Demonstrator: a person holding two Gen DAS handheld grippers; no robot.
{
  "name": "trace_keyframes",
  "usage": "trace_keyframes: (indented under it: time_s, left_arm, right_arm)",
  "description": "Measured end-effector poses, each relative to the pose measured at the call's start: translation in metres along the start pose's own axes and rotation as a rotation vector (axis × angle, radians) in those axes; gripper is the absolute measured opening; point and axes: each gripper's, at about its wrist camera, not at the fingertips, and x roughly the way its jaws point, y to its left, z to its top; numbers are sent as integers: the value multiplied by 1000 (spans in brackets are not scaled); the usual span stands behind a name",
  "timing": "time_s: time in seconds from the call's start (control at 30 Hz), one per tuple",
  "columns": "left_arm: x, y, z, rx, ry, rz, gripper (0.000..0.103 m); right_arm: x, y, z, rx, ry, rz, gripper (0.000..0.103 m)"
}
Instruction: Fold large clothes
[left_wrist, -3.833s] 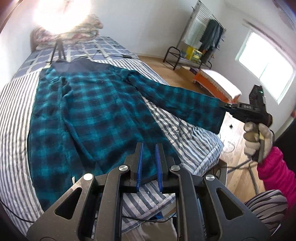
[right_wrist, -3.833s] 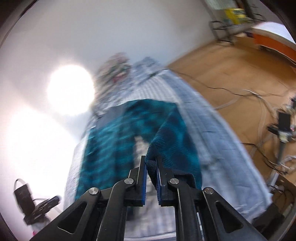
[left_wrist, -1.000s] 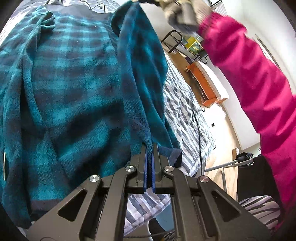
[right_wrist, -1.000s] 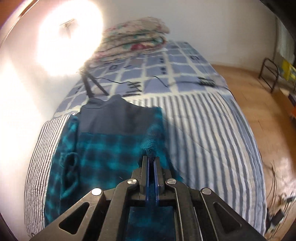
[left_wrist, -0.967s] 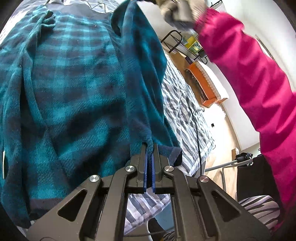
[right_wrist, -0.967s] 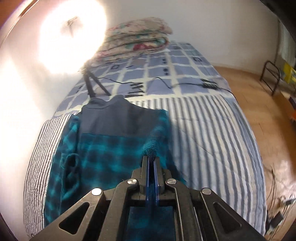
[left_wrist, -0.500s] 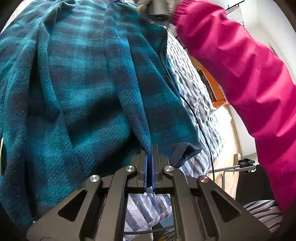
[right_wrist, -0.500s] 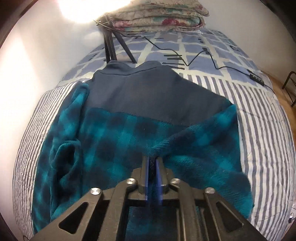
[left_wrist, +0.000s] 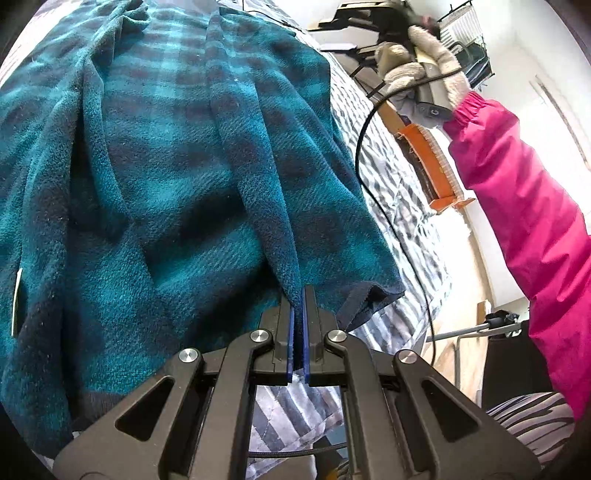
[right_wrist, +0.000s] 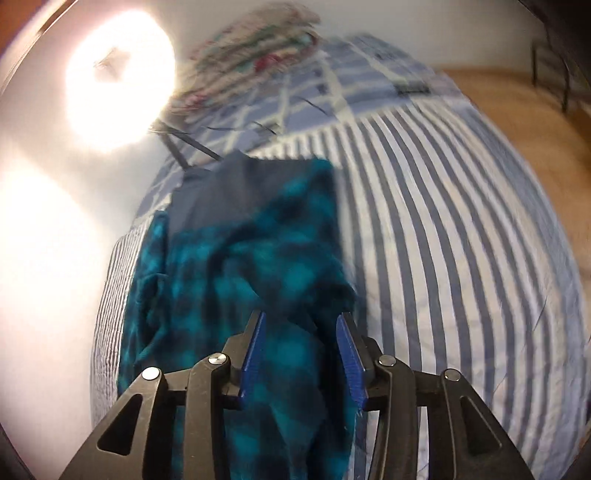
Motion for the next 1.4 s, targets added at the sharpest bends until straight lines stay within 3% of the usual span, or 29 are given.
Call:
trace_keyframes:
  time_s: [0.1,0.2,0.23,0.3,0.47,0.53,0.6,0.7,0.93,1.13,1.23,1.4]
  left_arm:
    - [0,1,-2,-3,5,4,0]
    - [-1,0,-3,3,7,9,0]
    - [-1,0,-3,6,8,12,0]
    - [-2,1,-3,4,8,11,0]
    - [0,3,-5,-6,12,16,0]
    - [2,3,-5,-12,17,16,0]
    - [3,3,-4,-13,20,12,0]
    - [1,3,-3,-20,19,11,0]
    - [-16,1,-3,-12,-4,13,1]
    - [-34,9,1,-72,-33,-15,1]
    - [-53,8,7,-89,-81,-36,1]
    - [-83,-7,14,-61,-138,-43,3]
  right_arm:
    - [16,-11,1,68,-2,68,43]
    - [36,-9,6,75,8,82,53]
    - [41,-6,8,62,5,63,43]
    - [45,4,13,9,-8,10,9]
    - [24,18,46,-91,-121,-178,7]
    - [31,16,51,-95,-94,-245,11]
    - [36,17,46,-118,-53,-257,17]
    - [15,18,27,-107,-77,-216,29]
    - [-78,27,-41,-132,-66,-16,29]
    - [-166,45,-130,-183,-60,93,31]
    - [-216,57,-169,-222,-95,102,31]
    - [-278,83,-205,-254,-134,62,37]
